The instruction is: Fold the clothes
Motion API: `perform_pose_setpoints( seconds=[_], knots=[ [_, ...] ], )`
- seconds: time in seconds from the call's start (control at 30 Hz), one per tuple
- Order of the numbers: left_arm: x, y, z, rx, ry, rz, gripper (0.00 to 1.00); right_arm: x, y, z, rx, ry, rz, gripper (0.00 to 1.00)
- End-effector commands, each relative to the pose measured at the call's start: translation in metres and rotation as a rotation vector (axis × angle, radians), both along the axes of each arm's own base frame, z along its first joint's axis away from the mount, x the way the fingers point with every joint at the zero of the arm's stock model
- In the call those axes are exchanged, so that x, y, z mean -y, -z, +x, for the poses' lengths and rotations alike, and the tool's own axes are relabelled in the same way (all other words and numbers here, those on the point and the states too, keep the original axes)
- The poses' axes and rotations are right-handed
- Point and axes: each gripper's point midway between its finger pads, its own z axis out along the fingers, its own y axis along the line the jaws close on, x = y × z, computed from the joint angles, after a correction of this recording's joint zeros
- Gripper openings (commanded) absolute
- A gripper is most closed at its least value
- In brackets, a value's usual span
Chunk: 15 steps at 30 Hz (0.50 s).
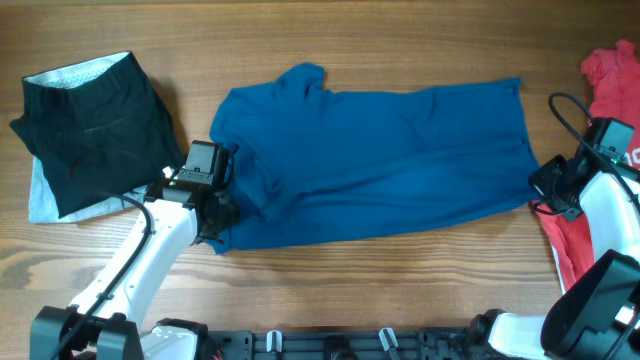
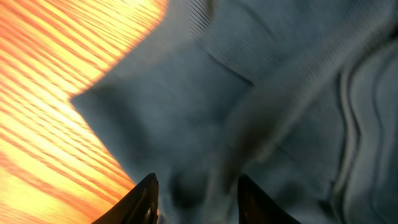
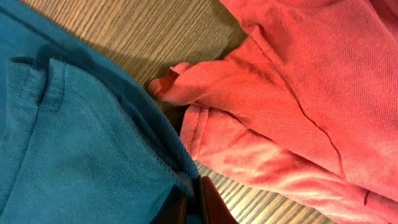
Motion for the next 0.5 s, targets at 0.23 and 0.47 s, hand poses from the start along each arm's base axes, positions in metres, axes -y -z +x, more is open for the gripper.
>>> perform_pose_setpoints(
  seconds=[0.23, 0.47],
  knots=[
    [0.012, 0.005, -0.009, -0.048, 0.035, -0.075, 0.04, 0.004, 0.003, -0.001, -0.023, -0.002, -0.024, 0.04],
    [-0.032, -0.001, -0.003, 0.002, -0.092, 0.146, 0.04, 0.004, 0.003, -0.001, -0.024, -0.003, -0.025, 0.04]
  ],
)
